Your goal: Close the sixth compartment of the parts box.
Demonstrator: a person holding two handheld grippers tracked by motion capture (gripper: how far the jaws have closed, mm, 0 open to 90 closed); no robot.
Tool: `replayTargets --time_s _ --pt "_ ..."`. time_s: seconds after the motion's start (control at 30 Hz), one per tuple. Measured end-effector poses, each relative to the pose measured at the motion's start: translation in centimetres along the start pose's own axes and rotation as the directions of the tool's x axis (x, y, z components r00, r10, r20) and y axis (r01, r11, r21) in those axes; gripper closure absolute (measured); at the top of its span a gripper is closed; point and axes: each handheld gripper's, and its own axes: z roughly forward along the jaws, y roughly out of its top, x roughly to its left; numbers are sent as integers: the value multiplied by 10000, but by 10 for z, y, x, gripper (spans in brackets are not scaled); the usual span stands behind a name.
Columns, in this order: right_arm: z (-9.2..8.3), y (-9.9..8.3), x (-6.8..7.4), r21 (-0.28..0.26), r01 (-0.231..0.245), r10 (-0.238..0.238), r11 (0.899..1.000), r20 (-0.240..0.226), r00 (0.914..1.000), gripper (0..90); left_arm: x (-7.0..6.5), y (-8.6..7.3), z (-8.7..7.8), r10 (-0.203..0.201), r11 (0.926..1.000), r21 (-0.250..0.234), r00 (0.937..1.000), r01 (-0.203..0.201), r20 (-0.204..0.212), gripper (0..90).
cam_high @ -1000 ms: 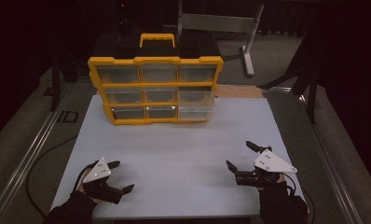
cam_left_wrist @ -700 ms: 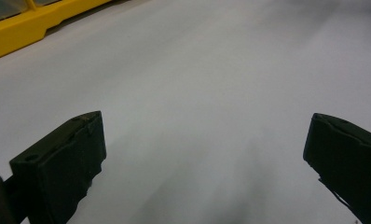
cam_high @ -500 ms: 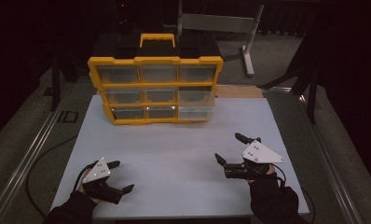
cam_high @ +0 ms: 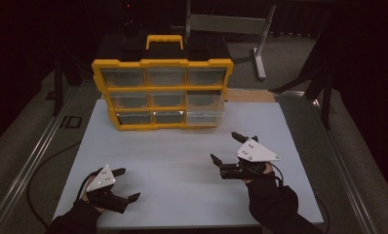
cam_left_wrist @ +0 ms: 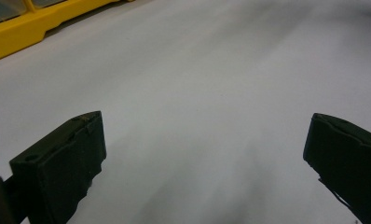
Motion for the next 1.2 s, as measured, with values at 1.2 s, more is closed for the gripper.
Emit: replayTargets --time_s 1.2 --pt "56 -9 12 445 -1147 1118 9924 615 9918 183 0 0 -1 83 10000 -7 9999 -83 89 0"
